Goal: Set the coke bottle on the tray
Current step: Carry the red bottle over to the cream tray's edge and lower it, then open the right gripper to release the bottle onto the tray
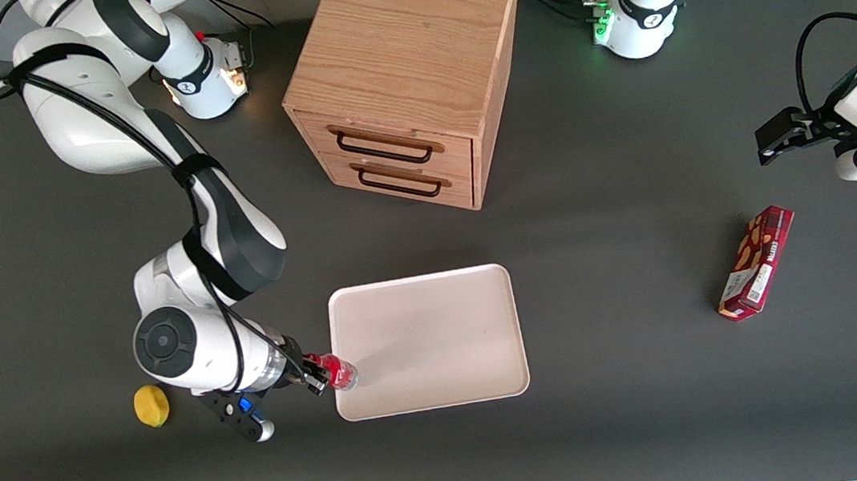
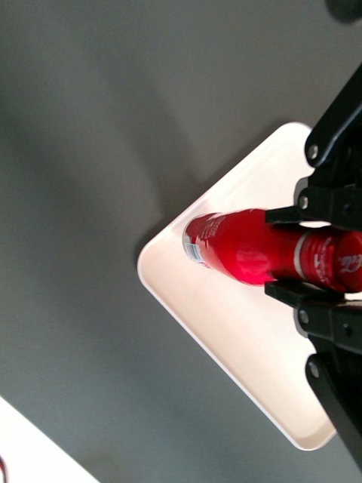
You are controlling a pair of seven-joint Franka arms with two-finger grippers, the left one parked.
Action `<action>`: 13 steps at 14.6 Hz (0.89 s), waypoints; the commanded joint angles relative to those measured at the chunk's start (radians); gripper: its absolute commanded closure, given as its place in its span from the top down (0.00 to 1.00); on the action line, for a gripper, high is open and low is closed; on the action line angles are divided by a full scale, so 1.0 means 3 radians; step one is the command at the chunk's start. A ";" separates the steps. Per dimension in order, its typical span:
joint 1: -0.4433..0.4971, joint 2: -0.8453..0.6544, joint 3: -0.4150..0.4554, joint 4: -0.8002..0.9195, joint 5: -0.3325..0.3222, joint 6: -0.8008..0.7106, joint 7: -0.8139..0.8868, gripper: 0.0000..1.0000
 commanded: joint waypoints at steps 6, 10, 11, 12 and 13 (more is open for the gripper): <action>0.0042 0.0219 0.0047 0.0199 -0.0192 0.0152 0.0158 1.00; -0.0125 0.0005 0.0271 0.0204 -0.0325 -0.0240 -0.0005 1.00; -0.0212 -0.0214 0.0373 0.0189 -0.0345 -0.0490 -0.0213 1.00; -0.0345 -0.0469 0.0465 0.0087 -0.0351 -0.0771 -0.0433 1.00; -0.0508 -0.0750 0.0572 -0.0060 -0.0346 -0.1012 -0.0714 1.00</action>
